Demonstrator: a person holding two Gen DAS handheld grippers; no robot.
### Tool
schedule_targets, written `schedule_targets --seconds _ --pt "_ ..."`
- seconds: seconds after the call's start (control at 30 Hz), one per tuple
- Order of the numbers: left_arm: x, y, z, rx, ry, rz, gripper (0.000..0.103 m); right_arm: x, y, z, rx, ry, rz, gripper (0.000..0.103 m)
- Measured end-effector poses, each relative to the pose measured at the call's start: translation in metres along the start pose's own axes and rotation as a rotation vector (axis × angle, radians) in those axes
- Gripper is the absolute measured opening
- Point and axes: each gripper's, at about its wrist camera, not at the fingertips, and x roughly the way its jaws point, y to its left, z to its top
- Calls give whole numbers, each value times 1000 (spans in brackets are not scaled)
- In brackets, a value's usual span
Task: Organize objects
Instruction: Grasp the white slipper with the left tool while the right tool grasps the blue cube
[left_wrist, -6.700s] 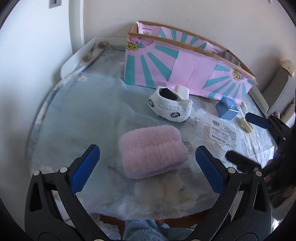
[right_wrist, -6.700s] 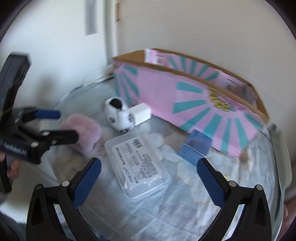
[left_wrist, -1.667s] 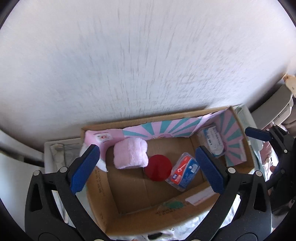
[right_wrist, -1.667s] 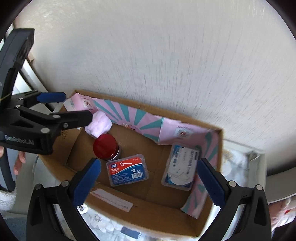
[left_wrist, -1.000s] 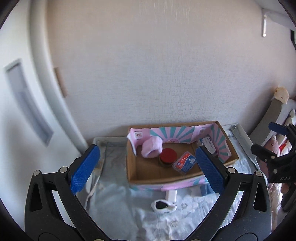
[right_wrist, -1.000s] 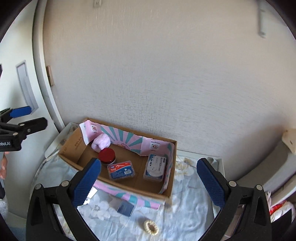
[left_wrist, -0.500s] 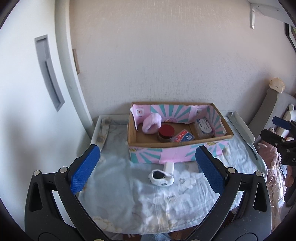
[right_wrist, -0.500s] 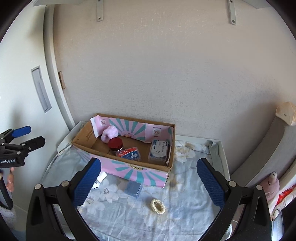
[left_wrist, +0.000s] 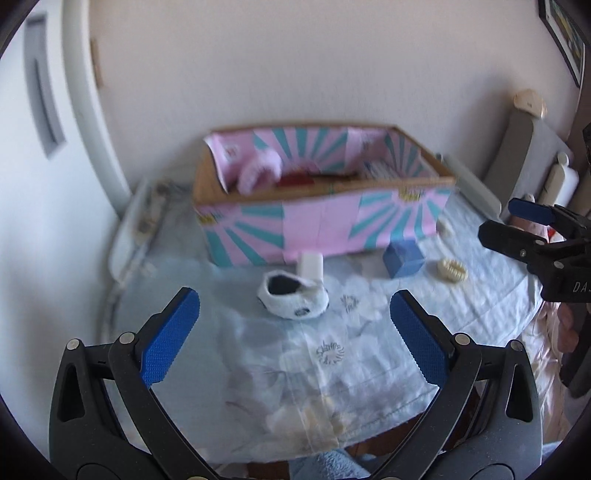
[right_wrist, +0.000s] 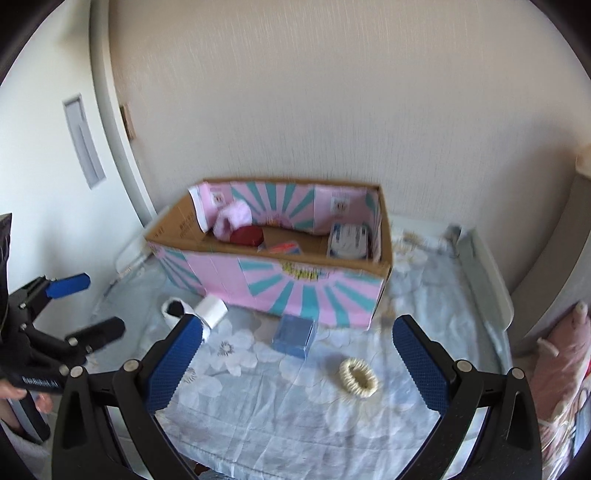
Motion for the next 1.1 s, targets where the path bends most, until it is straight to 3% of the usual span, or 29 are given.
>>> schedule_targets --seconds 0.17,0.57,0.7,0.8,1.03,1.1 --pt "43 4 -15 -3 15 -28 102 35 7 -19 6 33 -20 89" --pt "93 6 -23 46 40 -41 97 97 10 -27 36 73 -74 75" --pt "103 5 -25 55 66 -54 80 108 8 -28 32 88 -90 71" --pt "110 5 -25 64 84 -65 69 117 8 -30 28 107 -89 62" --pt "118 4 -27 67 78 -66 65 125 6 -34 32 125 -95 39" --pt "120 4 -28 61 76 -70 65 125 5 -35 34 123 -93 38"
